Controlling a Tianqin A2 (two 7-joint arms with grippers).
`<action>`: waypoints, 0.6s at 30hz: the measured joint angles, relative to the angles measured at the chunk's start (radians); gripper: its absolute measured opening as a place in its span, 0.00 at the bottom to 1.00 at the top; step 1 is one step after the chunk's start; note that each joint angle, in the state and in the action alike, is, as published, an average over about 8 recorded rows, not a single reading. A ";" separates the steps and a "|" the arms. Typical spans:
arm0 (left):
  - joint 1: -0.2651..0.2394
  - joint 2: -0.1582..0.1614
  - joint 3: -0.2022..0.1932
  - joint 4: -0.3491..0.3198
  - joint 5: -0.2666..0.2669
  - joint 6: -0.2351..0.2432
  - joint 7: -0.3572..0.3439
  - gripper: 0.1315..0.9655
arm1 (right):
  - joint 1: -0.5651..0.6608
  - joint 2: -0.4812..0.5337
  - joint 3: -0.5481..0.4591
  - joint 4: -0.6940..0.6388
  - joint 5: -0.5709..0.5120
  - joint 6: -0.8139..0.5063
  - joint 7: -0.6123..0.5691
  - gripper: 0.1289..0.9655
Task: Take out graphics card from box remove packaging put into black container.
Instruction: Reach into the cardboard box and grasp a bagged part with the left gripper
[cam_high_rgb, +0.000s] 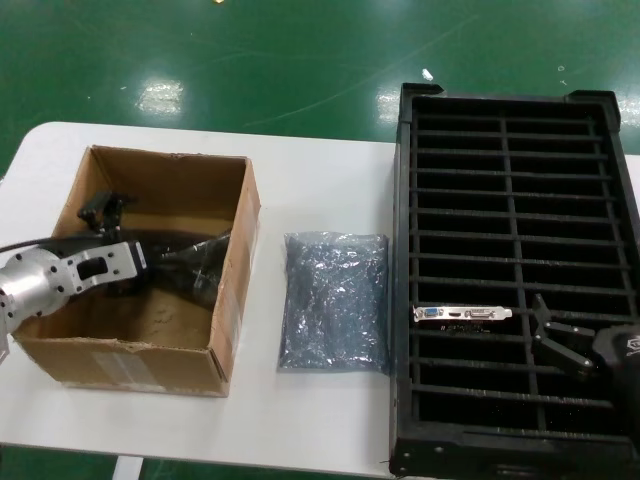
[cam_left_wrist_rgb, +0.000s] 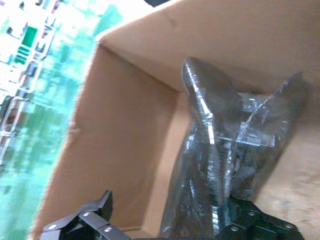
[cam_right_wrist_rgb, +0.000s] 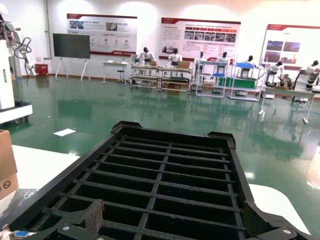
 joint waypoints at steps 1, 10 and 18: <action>-0.002 0.000 -0.006 0.000 -0.006 -0.003 0.006 0.80 | 0.000 0.000 0.000 0.000 0.000 0.000 0.000 1.00; -0.002 -0.001 -0.025 0.001 -0.024 -0.001 0.021 0.58 | 0.000 0.000 0.000 0.000 0.000 0.000 0.000 1.00; 0.010 -0.007 -0.015 0.001 -0.012 0.025 0.001 0.34 | 0.000 0.000 0.000 0.000 0.000 0.000 0.000 1.00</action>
